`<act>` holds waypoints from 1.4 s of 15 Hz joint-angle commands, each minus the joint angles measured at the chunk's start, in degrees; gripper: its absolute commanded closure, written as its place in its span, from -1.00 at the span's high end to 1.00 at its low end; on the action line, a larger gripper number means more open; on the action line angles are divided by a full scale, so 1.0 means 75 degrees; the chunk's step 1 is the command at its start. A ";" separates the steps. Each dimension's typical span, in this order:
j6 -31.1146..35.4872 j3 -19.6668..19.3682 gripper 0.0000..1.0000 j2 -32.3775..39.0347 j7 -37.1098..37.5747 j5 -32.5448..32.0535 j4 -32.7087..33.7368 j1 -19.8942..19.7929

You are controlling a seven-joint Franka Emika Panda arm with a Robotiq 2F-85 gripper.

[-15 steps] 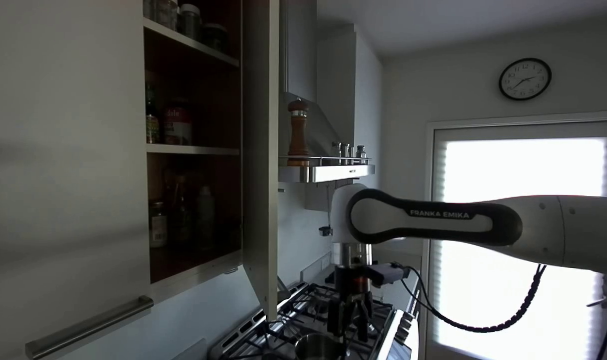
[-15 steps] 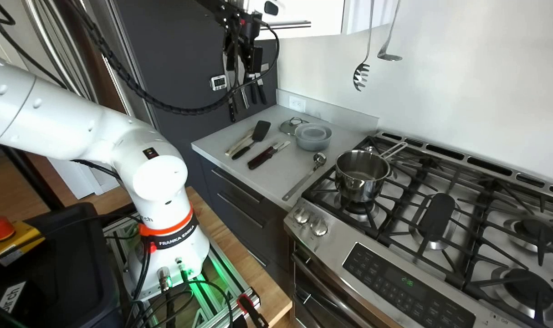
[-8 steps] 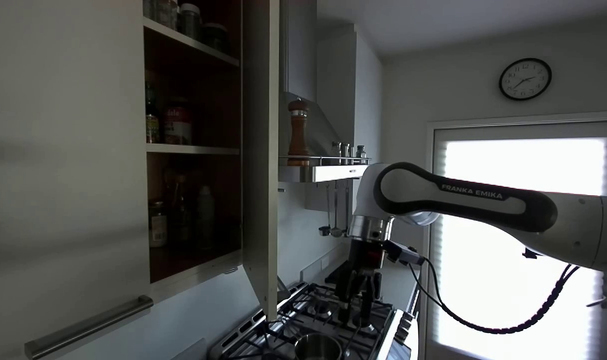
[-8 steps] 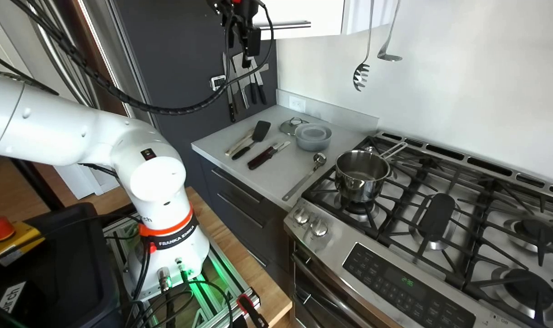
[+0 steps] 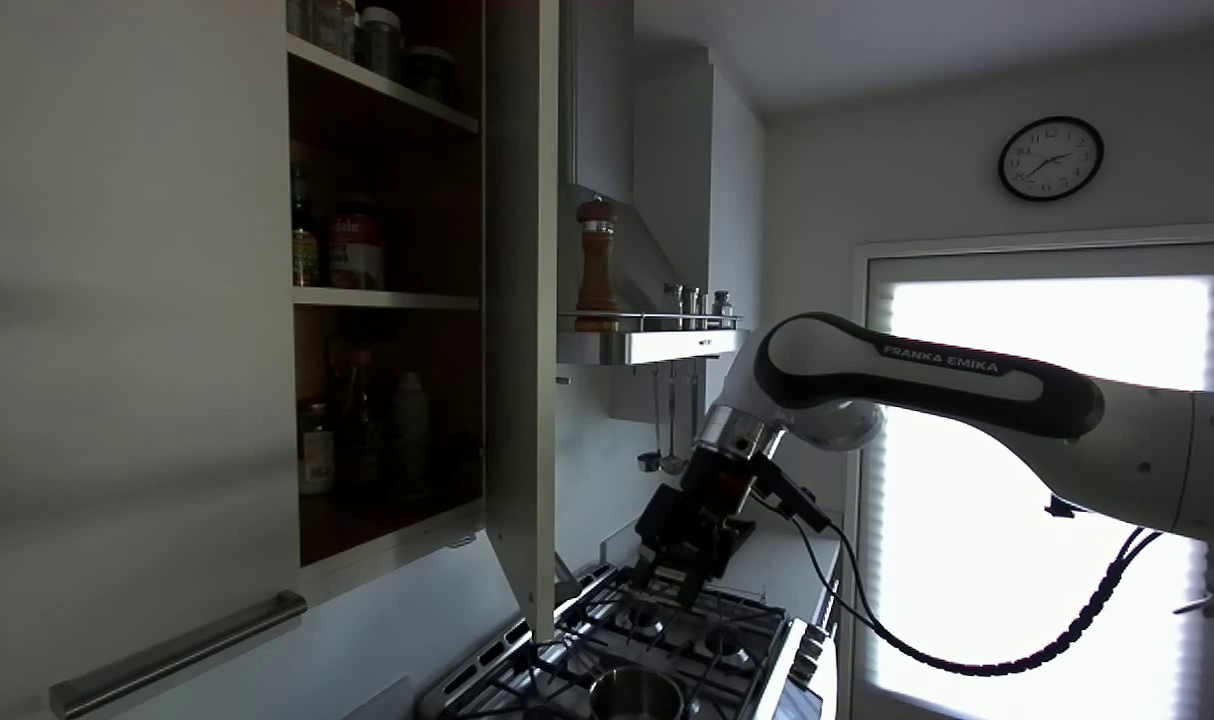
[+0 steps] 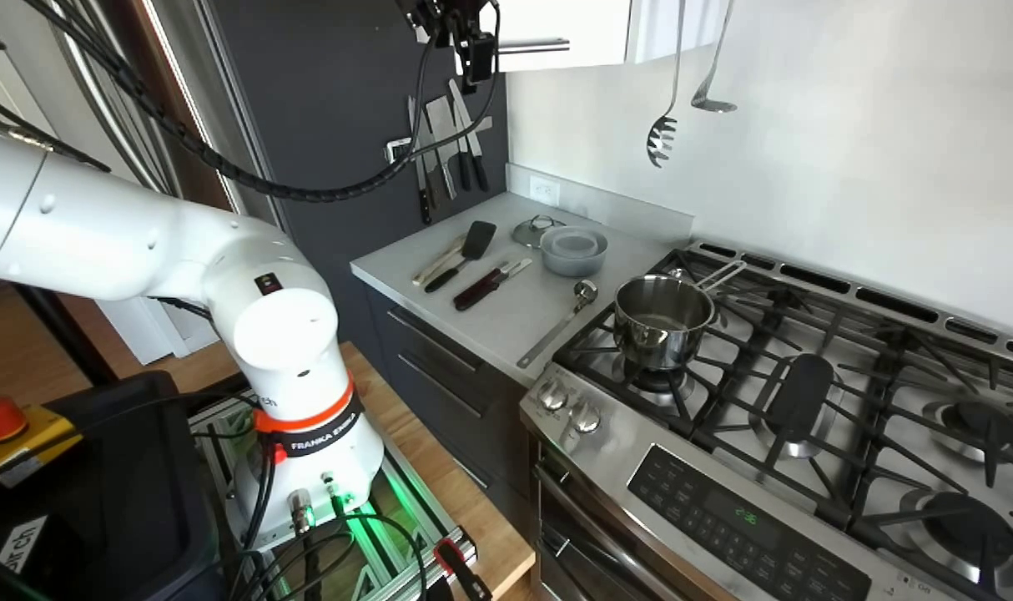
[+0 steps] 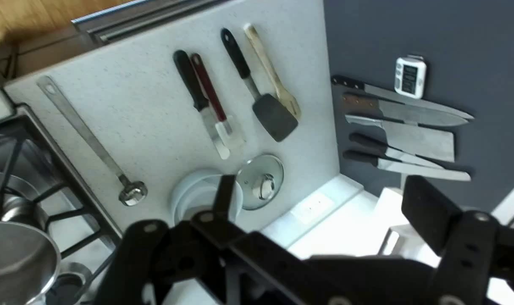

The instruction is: Close the cupboard door

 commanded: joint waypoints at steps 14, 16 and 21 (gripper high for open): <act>0.2525 0.0083 1.00 0.0631 0.0491 0.3242 -0.0089 -0.0125; 0.2541 0.0058 1.00 0.0679 0.0741 0.3856 -0.0080 -0.0137; 0.2636 0.0171 1.00 0.0853 0.1223 0.5416 -0.0089 -0.0260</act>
